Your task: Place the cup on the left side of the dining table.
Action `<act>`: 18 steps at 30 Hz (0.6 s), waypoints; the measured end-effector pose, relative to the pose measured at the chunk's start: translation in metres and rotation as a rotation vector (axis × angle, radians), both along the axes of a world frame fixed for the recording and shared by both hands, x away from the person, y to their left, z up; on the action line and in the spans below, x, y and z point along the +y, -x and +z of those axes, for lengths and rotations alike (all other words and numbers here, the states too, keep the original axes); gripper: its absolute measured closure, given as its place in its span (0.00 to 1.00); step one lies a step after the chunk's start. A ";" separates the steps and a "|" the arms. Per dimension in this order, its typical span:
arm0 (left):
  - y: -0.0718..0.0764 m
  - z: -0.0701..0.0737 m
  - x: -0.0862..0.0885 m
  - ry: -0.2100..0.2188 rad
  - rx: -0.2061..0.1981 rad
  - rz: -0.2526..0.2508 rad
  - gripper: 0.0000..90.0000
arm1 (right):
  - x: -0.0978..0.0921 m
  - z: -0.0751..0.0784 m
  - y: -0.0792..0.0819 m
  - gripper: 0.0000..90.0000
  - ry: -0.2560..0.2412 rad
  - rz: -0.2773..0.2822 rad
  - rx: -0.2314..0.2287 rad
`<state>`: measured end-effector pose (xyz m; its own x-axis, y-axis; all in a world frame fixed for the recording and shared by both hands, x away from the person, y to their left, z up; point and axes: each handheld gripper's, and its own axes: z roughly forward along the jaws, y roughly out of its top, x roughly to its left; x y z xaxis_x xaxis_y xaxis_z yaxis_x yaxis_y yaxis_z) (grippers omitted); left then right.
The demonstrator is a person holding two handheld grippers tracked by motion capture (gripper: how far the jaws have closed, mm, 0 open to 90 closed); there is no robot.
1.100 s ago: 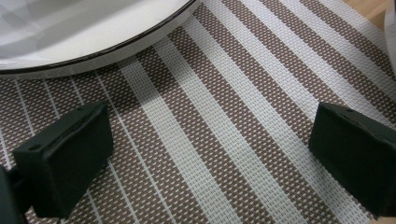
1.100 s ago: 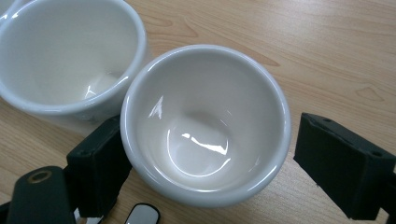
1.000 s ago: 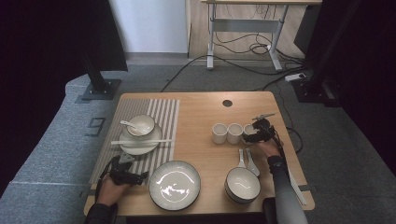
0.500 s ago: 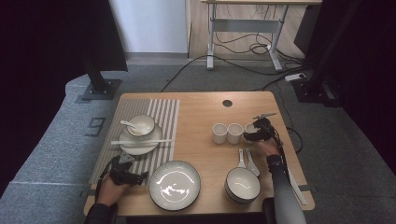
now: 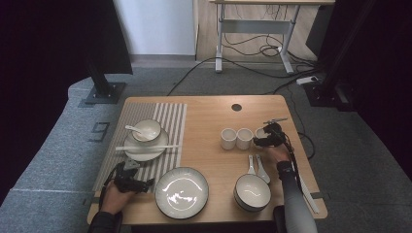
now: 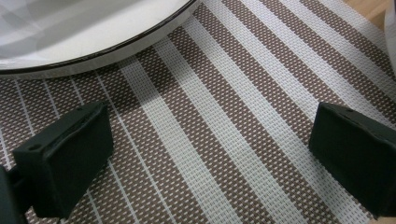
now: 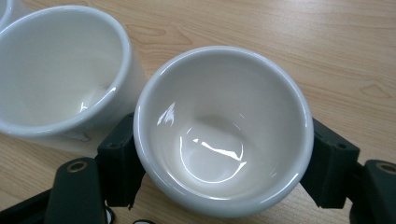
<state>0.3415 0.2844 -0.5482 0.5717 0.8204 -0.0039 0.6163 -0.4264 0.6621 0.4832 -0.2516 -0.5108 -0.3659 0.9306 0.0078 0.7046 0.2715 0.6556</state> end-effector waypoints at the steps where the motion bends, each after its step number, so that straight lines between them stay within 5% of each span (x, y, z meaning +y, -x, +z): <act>1: 0.000 0.000 0.000 0.000 0.000 0.000 0.00 | 0.000 0.000 0.000 0.30 0.005 -0.001 -0.003; 18: 0.000 0.000 0.000 0.001 0.001 0.001 0.00 | -0.005 0.007 0.011 0.30 0.039 -0.007 -0.009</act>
<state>0.3416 0.2844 -0.5481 0.5709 0.8210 -0.0049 0.6172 -0.4252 0.6620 0.4718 -0.2565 -0.5037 -0.3596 0.9326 -0.0323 0.7004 0.2926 0.6510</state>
